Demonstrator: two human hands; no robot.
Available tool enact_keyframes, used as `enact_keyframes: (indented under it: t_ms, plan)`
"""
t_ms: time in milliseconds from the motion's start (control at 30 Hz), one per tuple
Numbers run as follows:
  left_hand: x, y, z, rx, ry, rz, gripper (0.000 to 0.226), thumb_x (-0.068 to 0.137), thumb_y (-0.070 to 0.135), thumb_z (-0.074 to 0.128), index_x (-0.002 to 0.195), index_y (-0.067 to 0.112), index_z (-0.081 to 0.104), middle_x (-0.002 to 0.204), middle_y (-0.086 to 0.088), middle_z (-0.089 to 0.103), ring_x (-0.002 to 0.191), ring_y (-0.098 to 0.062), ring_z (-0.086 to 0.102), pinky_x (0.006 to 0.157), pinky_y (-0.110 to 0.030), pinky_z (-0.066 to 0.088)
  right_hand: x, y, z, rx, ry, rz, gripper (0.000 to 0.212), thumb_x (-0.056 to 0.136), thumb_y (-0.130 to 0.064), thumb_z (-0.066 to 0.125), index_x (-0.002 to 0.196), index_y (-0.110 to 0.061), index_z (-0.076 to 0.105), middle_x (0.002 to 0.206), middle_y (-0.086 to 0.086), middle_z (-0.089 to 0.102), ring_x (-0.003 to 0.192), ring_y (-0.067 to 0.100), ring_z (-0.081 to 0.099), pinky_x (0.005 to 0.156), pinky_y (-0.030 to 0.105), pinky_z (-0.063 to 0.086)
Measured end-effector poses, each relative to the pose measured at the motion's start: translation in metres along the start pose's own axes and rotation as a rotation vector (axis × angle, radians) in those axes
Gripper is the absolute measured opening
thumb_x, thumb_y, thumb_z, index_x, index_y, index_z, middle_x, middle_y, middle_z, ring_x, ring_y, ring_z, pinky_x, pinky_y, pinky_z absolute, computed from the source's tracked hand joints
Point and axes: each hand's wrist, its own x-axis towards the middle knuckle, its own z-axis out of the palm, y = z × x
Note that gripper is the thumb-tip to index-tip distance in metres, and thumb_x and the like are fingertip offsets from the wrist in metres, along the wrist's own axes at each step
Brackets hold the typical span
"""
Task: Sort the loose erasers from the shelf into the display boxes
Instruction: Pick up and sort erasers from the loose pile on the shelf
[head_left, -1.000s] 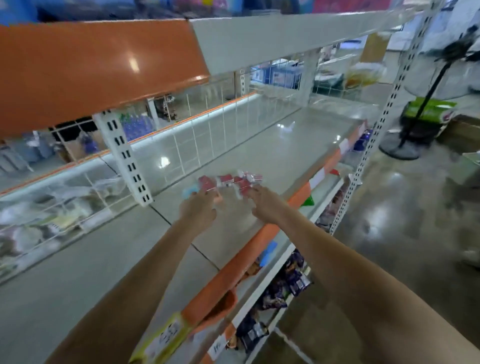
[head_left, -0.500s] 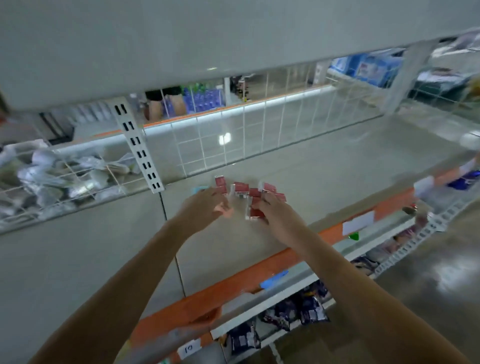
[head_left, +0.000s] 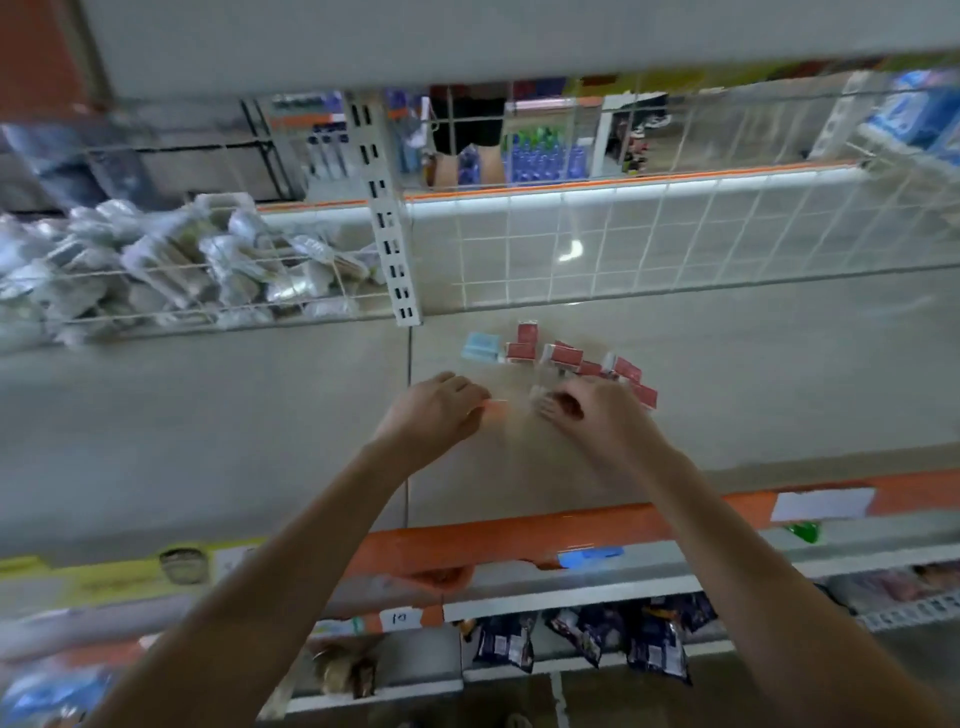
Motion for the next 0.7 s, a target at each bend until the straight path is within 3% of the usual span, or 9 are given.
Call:
enact_keyframes:
  t_ms: [67, 200, 333, 433, 500, 567, 633, 700]
  plan:
    - [-0.017, -0.007, -0.009, -0.109, 0.029, -0.124, 0.026, 0.092, 0.024, 0.054, 0.115, 0.015, 0.063, 0.110, -0.001, 0.065, 0.102, -0.020, 0.057, 0.081, -0.027, 0.042, 0.003, -0.019, 0.005, 0.116, -0.002, 0.004, 0.027, 0.088, -0.031, 0.063, 0.102, -0.009, 0.069, 0.089, 0.007, 0.070, 0.076, 0.015, 0.060, 0.063, 0.023, 0.037]
    - [-0.070, -0.034, -0.041, -0.334, 0.117, -0.342, 0.015, 0.091, 0.026, 0.057, 0.101, 0.023, 0.067, 0.078, 0.018, 0.057, 0.066, 0.003, 0.051, 0.062, -0.014, 0.038, 0.008, -0.077, 0.021, 0.272, -0.073, -0.051, 0.025, 0.087, -0.020, 0.061, 0.107, -0.007, 0.068, 0.088, 0.002, 0.068, 0.075, 0.010, 0.059, 0.061, 0.014, 0.039]
    - [-0.147, -0.075, -0.080, -0.475, 0.224, -0.471, 0.009, 0.089, 0.019, 0.061, 0.091, 0.017, 0.069, 0.062, 0.020, 0.053, 0.055, 0.008, 0.049, 0.054, -0.012, 0.033, 0.012, -0.158, 0.049, 0.378, -0.172, -0.144, 0.020, 0.090, -0.020, 0.057, 0.106, -0.013, 0.068, 0.072, -0.012, 0.062, 0.060, -0.006, 0.055, 0.057, 0.007, 0.039]
    - [-0.222, -0.114, -0.109, -0.483, 0.313, -0.553, 0.008, 0.088, 0.017, 0.062, 0.088, 0.016, 0.070, 0.062, 0.018, 0.056, 0.054, 0.008, 0.048, 0.054, -0.011, 0.034, 0.011, -0.235, 0.075, 0.476, -0.236, -0.209, 0.017, 0.091, -0.013, 0.056, 0.103, -0.008, 0.068, 0.068, -0.004, 0.064, 0.054, -0.004, 0.057, 0.056, 0.005, 0.040]
    - [-0.276, -0.142, -0.129, -0.473, 0.334, -0.622, 0.007, 0.088, 0.017, 0.063, 0.089, 0.018, 0.070, 0.065, 0.019, 0.056, 0.054, 0.010, 0.047, 0.056, -0.011, 0.034, 0.008, -0.291, 0.096, 0.523, -0.270, -0.271, 0.017, 0.091, -0.012, 0.056, 0.100, -0.007, 0.069, 0.069, 0.000, 0.066, 0.057, 0.000, 0.059, 0.060, 0.009, 0.044]
    - [-0.329, -0.173, -0.148, -0.468, 0.358, -0.691, 0.005, 0.086, 0.022, 0.065, 0.084, 0.025, 0.068, 0.063, 0.015, 0.058, 0.053, 0.009, 0.047, 0.058, -0.016, 0.036, 0.004, -0.349, 0.121, 0.541, -0.308, -0.341, 0.015, 0.091, -0.012, 0.056, 0.097, -0.011, 0.070, 0.070, 0.002, 0.068, 0.065, 0.010, 0.063, 0.070, 0.024, 0.049]
    - [-0.376, -0.200, -0.165, -0.456, 0.398, -0.746, 0.006, 0.082, 0.033, 0.063, 0.076, 0.036, 0.064, 0.063, 0.008, 0.060, 0.056, 0.001, 0.048, 0.059, -0.024, 0.038, 0.001, -0.404, 0.144, 0.572, -0.335, -0.403, 0.016, 0.091, -0.013, 0.057, 0.089, -0.025, 0.068, 0.068, 0.001, 0.068, 0.065, 0.014, 0.064, 0.073, 0.033, 0.051]
    - [-0.417, -0.222, -0.181, -0.450, 0.432, -0.769, 0.013, 0.082, 0.030, 0.061, 0.072, 0.039, 0.061, 0.063, 0.006, 0.058, 0.056, 0.000, 0.045, 0.057, -0.021, 0.035, 0.000, -0.454, 0.165, 0.586, -0.347, -0.457, 0.022, 0.090, -0.014, 0.058, 0.084, -0.034, 0.065, 0.064, -0.006, 0.067, 0.061, 0.008, 0.063, 0.073, 0.033, 0.051]
